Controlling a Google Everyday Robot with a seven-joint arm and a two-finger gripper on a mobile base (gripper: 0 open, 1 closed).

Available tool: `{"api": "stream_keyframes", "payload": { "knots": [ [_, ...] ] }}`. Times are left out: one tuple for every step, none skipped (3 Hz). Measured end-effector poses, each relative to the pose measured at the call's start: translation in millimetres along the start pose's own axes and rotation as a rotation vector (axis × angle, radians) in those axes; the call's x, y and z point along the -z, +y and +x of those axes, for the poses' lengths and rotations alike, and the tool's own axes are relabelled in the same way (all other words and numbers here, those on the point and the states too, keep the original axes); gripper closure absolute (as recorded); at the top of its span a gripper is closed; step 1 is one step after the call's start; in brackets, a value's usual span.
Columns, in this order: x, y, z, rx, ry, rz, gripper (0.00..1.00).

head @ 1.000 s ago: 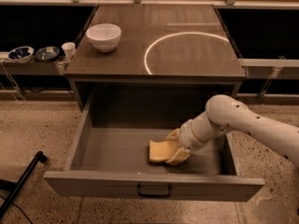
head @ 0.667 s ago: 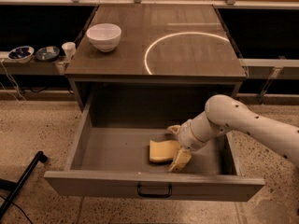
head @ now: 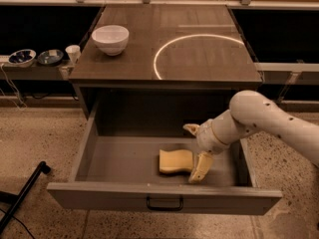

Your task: Place sponge into top drawer

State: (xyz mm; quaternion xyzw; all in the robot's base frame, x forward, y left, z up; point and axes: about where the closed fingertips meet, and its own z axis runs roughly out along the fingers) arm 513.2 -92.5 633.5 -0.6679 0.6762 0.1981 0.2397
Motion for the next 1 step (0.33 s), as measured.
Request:
{"api": "stream_keyframes", "payload": {
  "knots": [
    [62.0,8.5,-20.8,0.081,-0.021,0.097,0.00]
  ]
}}
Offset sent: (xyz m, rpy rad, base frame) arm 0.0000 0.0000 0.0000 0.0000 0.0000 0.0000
